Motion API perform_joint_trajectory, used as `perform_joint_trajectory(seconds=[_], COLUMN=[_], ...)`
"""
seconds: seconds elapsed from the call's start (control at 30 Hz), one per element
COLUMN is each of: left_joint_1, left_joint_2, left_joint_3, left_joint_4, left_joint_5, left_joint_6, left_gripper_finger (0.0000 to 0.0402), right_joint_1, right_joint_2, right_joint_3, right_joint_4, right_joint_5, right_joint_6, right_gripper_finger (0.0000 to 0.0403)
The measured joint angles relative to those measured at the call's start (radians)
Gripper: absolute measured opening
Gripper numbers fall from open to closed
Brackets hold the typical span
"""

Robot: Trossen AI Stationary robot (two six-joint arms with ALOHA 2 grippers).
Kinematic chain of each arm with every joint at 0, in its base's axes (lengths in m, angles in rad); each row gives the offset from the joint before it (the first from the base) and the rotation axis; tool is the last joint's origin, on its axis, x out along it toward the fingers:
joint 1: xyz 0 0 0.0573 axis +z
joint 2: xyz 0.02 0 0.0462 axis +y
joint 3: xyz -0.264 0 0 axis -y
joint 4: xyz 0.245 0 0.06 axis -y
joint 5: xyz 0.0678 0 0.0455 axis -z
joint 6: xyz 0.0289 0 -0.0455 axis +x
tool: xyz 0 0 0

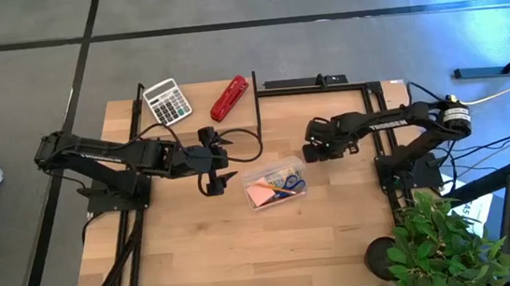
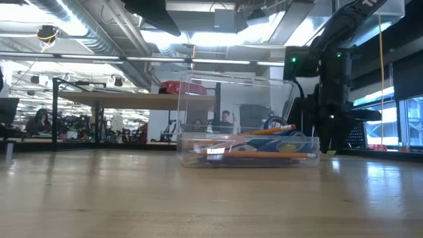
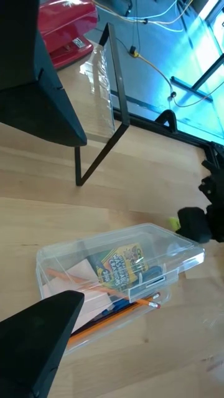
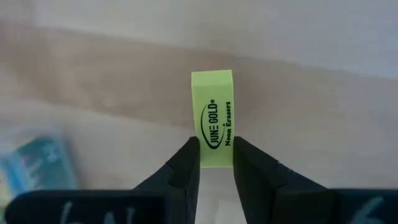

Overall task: Pack school essentials
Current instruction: Put the yellow eraser into the transparent supply box

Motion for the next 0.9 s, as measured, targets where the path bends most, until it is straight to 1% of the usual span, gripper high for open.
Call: perform_joint_trajectory(seconds=[0.43,0.67,0.9], left_joint_1=[0.004,0.004,0.004], left_joint_2=[0.000,0.000,0.000], left_joint_3=[0.000,0.000,0.000], left_joint_4=[0.006,0.006,0.006], left_joint_5=[0.000,0.000,0.000], left_joint_6=[0.000,0.000,0.000], left_gripper_finger=[0.0393,0.0393,0.0393], right_joint_1=[0.241,0.377,0.468], right_joint_2=[-0.187,-0.208,-0.208], right_joint_3=[0.002,0.003,0.003], right_joint_4=[-0.044,-0.039,0.075], right_joint_5=[-0.002,0.000,-0.003], right_joint_6=[0.132,0.014,-0.067], right_gripper_finger=[0.0089,0.0089,0.0089])
